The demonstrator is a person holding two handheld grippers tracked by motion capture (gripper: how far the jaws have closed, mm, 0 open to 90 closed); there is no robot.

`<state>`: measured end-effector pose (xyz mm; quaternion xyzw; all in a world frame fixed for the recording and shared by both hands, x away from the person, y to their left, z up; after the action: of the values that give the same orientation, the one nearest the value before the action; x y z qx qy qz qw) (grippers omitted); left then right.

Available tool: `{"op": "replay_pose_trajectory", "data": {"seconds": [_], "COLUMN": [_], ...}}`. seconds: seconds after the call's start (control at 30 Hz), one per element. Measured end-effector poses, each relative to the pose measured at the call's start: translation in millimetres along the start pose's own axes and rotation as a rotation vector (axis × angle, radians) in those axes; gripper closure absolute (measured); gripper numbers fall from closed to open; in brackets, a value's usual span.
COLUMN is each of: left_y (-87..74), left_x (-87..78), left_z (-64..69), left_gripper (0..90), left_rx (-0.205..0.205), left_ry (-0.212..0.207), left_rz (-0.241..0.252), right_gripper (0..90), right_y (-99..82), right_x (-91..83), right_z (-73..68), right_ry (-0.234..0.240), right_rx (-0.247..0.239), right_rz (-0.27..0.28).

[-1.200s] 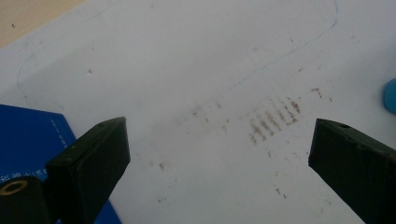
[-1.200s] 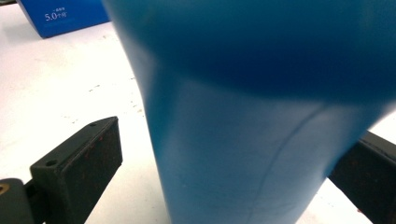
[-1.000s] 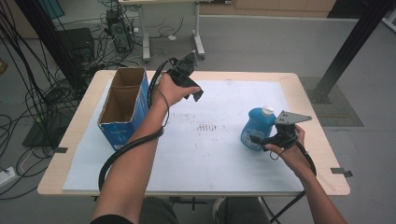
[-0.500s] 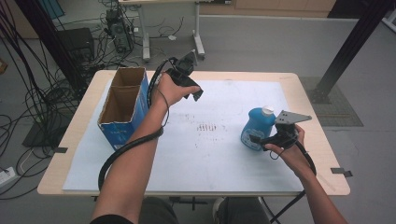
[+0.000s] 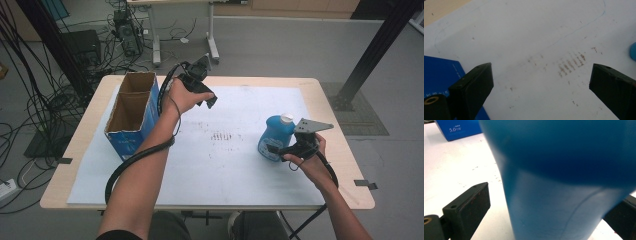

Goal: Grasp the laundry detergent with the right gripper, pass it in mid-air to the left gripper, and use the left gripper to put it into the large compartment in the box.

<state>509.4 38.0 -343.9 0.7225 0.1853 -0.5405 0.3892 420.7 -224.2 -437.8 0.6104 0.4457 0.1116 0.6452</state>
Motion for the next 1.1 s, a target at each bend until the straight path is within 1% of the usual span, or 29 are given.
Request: {"op": "replay_pose_trajectory", "data": {"seconds": [0.23, 0.37, 0.43, 0.53, 0.77, 0.97, 1.03, 1.1], "left_y": [1.7, 2.1, 1.6, 0.9, 1.2, 1.1, 0.4, -0.4], "left_x": [-0.8, -0.7, -0.1, 0.1, -1.5, -2.2, -2.5, -2.6], "left_z": [1.0, 2.0, 2.2, 2.6, 1.8, 2.2, 1.5, 1.0], "left_gripper": [5.8, 5.8, 5.8, 5.8, 5.8, 5.8, 5.9, 5.8], "left_rx": [0.008, 0.008, 0.016, 0.013, 0.015, 0.017, 0.020, 0.017], "left_ry": [0.001, -0.002, 0.001, 0.001, 0.007, 0.009, 0.010, 0.012], "left_rz": [0.003, 0.004, 0.001, -0.001, 0.002, 0.001, -0.001, -0.002], "right_gripper": [3.9, 6.5, 9.2, 11.1, 18.7, 24.1, 29.6, 31.7], "right_y": [-0.9, -1.7, -2.0, -3.1, -3.1, -2.7, -3.1, -2.7], "right_x": [0.1, -0.1, -0.1, 0.6, 1.5, 3.4, 4.4, 4.7], "right_z": [0.6, 0.8, 1.3, 2.3, 3.3, 3.6, 3.1, 2.8], "right_ry": [-0.003, -0.001, -0.003, -0.010, -0.014, -0.009, -0.009, -0.011], "right_rx": [-0.001, -0.002, -0.001, -0.006, -0.006, -0.006, -0.013, -0.018], "right_rz": [0.000, -0.002, -0.002, -0.008, -0.003, 0.003, 0.000, 0.002]}}
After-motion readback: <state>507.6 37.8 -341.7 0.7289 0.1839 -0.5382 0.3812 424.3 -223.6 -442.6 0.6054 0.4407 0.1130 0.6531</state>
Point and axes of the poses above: each handheld gripper's, and its own axes: x roughly forward along the jaws, y roughly out of its top, z roughly to its right, the point moved 9 cm from there along x, roughly forward along the jaws, and after that the axes turned 10 degrees about x, right-handed, at the moved point
